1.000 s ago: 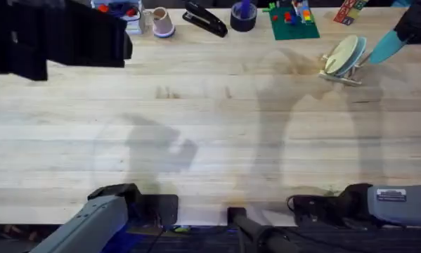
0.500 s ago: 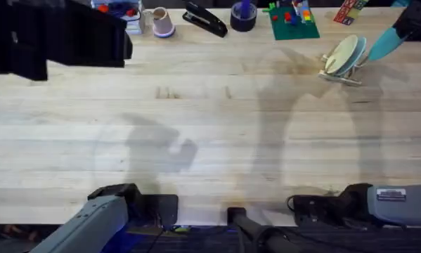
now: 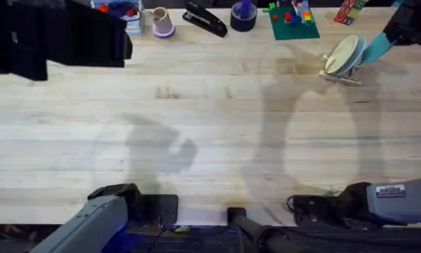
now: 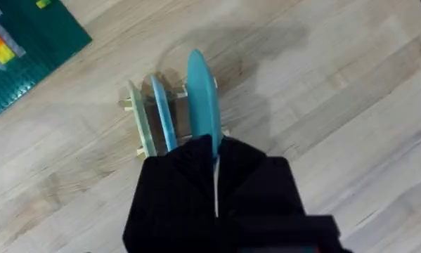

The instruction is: Pick up the plates from the table one by one and place each into a slot on the dish rack.

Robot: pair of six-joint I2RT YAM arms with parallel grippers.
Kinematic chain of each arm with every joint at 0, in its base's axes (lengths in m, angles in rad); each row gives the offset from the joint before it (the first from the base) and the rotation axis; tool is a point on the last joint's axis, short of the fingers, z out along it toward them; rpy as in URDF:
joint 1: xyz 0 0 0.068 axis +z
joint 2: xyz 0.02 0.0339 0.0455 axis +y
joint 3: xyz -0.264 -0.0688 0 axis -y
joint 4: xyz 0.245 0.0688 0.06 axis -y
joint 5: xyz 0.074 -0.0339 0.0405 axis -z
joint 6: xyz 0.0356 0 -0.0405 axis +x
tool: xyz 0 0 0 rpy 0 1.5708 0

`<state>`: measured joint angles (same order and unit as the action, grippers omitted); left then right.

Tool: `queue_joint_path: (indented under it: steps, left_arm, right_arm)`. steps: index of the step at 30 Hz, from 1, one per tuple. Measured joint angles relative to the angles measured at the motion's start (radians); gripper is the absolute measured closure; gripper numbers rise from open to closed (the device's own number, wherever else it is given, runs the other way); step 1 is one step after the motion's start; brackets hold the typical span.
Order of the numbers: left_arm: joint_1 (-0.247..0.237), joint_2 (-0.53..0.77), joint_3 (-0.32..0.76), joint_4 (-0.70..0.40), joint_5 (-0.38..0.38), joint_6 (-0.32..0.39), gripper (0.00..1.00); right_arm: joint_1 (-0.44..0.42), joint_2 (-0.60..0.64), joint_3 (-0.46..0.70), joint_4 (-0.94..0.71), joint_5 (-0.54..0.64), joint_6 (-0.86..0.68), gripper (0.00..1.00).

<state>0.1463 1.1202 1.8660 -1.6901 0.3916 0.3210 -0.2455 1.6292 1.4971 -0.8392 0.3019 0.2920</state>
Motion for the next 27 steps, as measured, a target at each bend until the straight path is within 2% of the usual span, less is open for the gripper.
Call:
queue_joint_path:
  steps: [27]
  left_arm:
    - [0.0,0.0,0.0,0.0,0.0,0.0,0.005]
  right_arm:
    - [0.0,0.019,0.0,0.012,-0.012,0.0,0.973]
